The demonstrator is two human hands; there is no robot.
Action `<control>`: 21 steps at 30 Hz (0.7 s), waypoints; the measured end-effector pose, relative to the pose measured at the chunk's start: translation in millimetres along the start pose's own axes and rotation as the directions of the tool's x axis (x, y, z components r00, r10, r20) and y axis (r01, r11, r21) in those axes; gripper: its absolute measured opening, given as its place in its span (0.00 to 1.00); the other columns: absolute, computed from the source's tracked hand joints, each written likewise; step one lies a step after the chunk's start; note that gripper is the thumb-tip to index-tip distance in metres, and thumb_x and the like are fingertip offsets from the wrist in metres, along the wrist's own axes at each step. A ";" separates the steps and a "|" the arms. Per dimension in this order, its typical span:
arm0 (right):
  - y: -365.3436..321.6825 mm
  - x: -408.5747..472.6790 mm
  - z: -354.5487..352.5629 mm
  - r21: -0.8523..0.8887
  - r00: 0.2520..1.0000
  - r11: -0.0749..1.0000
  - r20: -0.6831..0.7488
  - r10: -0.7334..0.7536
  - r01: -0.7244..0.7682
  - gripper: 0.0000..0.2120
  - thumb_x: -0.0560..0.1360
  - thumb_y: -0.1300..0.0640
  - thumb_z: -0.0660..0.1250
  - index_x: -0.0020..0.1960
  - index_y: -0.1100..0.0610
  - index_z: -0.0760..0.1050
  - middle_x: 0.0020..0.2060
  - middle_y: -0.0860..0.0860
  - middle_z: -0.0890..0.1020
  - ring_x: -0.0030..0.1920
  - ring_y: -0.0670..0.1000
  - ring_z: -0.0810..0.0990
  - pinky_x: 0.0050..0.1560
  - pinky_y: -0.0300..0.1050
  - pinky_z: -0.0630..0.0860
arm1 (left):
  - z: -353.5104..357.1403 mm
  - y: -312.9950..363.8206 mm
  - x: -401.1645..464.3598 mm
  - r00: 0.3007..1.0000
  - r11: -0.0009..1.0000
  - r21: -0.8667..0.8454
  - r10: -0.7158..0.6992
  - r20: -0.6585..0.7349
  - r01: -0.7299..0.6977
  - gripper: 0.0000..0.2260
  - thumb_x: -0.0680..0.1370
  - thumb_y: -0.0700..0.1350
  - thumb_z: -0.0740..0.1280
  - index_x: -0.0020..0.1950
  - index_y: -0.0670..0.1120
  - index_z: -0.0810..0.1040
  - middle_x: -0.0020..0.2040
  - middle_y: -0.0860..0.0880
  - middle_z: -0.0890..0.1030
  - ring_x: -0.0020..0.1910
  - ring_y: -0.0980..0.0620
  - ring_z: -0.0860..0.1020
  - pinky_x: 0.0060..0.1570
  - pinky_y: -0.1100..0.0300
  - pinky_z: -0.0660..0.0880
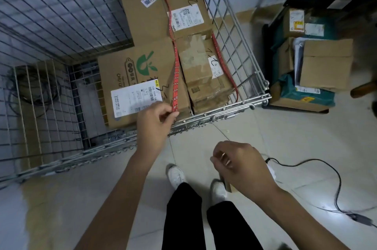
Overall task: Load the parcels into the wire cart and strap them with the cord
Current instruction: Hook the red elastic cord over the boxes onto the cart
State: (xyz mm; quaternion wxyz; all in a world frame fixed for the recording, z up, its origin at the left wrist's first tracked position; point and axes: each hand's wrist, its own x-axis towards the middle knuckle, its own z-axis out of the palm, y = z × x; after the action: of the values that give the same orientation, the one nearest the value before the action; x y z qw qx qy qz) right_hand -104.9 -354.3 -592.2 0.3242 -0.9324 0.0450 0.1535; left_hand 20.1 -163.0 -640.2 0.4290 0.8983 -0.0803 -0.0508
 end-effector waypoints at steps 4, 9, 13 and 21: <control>-15.4 2.3 12.5 0.026 0.999 0.999 0.022 -0.036 0.036 0.05 0.74 0.51 0.66 0.40 0.50 0.74 0.35 0.44 0.78 0.36 0.47 0.78 0.38 0.47 0.75 | 2.5 -5.5 -3.5 0.992 0.992 0.052 0.118 -0.041 -0.116 0.04 0.69 0.36 0.76 0.38 0.40 0.83 0.40 0.49 0.81 0.38 0.54 0.78 0.38 0.62 0.76; -18.5 -5.3 19.9 0.020 0.998 0.999 0.043 -0.041 0.040 0.05 0.74 0.51 0.66 0.41 0.49 0.74 0.36 0.43 0.79 0.36 0.46 0.78 0.39 0.45 0.75 | -4.2 -0.4 4.0 0.994 0.996 -0.053 0.062 -0.092 -0.067 0.03 0.70 0.36 0.75 0.39 0.37 0.82 0.41 0.46 0.83 0.40 0.50 0.80 0.40 0.60 0.78; -18.1 -7.4 22.2 0.110 1.000 0.994 0.016 -0.010 0.008 0.04 0.74 0.53 0.67 0.40 0.49 0.75 0.33 0.41 0.78 0.34 0.43 0.78 0.38 0.46 0.77 | -21.0 30.6 0.1 0.991 0.962 -0.250 -0.123 -0.048 0.108 0.04 0.76 0.40 0.70 0.43 0.41 0.78 0.44 0.47 0.84 0.44 0.53 0.82 0.44 0.58 0.79; -36.6 -5.3 31.3 0.746 0.944 0.585 0.191 0.268 -0.317 0.08 0.79 0.53 0.62 0.49 0.51 0.80 0.37 0.47 0.82 0.40 0.47 0.82 0.41 0.44 0.80 | 0.2 56.8 -100.8 0.894 0.757 -0.477 -0.379 0.237 0.447 0.05 0.76 0.32 0.67 0.40 0.37 0.77 0.36 0.47 0.83 0.35 0.54 0.80 0.39 0.62 0.75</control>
State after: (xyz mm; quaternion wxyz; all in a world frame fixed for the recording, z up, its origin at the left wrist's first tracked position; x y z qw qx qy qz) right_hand -111.3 -306.3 -592.2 0.6605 -0.6801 0.2493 0.1975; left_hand -84.6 -179.3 -593.9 0.6274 0.7386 0.1100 -0.2205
